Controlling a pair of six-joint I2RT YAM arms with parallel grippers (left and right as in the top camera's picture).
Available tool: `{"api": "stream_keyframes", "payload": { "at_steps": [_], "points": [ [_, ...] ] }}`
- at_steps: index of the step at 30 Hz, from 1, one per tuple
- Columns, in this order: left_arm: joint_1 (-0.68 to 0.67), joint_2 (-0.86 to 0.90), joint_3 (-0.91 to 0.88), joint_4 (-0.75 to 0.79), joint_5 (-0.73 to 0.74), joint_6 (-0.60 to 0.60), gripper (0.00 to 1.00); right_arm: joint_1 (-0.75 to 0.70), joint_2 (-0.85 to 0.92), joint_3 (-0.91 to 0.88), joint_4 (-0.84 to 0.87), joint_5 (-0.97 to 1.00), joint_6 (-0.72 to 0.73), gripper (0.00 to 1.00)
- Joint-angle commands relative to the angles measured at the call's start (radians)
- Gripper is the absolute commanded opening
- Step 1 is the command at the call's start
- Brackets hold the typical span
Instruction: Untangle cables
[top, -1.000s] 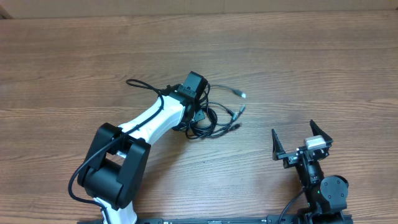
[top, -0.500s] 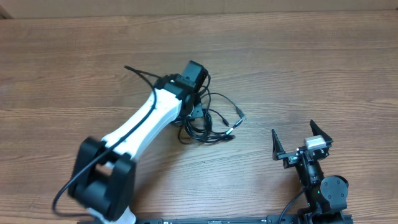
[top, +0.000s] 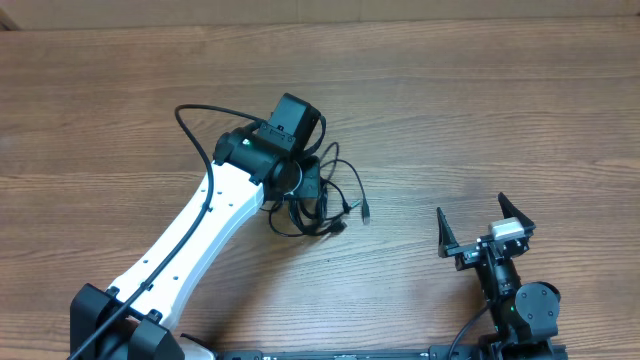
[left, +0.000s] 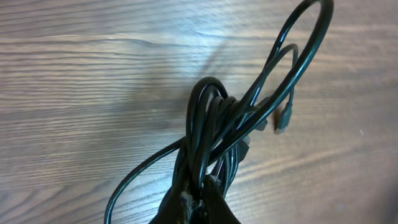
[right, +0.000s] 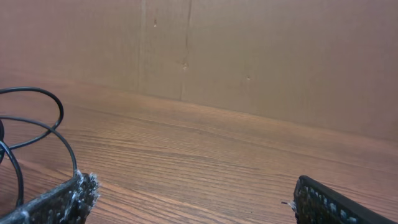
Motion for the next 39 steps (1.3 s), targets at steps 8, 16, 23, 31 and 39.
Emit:
{"api": "stream_keyframes", "payload": {
  "at_steps": [8,16,23,31,39],
  "points": [
    [-0.002,-0.016,0.022,0.087,0.321,0.277,0.04,-0.003,-0.007,-0.011,0.018,-0.042,0.018,1.00],
    [-0.002,-0.016,0.022,0.166,0.402,0.304,0.04,-0.003,-0.007,-0.005,-0.002,-0.071,0.385,1.00],
    [-0.002,-0.016,0.022,0.170,0.402,0.301,0.04,-0.003,0.003,0.126,-0.259,-0.094,0.464,1.00],
    [-0.002,-0.016,0.022,0.268,0.491,0.215,0.04,-0.003,0.097,0.274,-0.445,-0.173,0.529,1.00],
    [-0.003,-0.015,0.022,0.324,0.626,0.211,0.04,-0.003,0.365,0.463,-0.582,-0.217,0.575,1.00]
  ]
}}
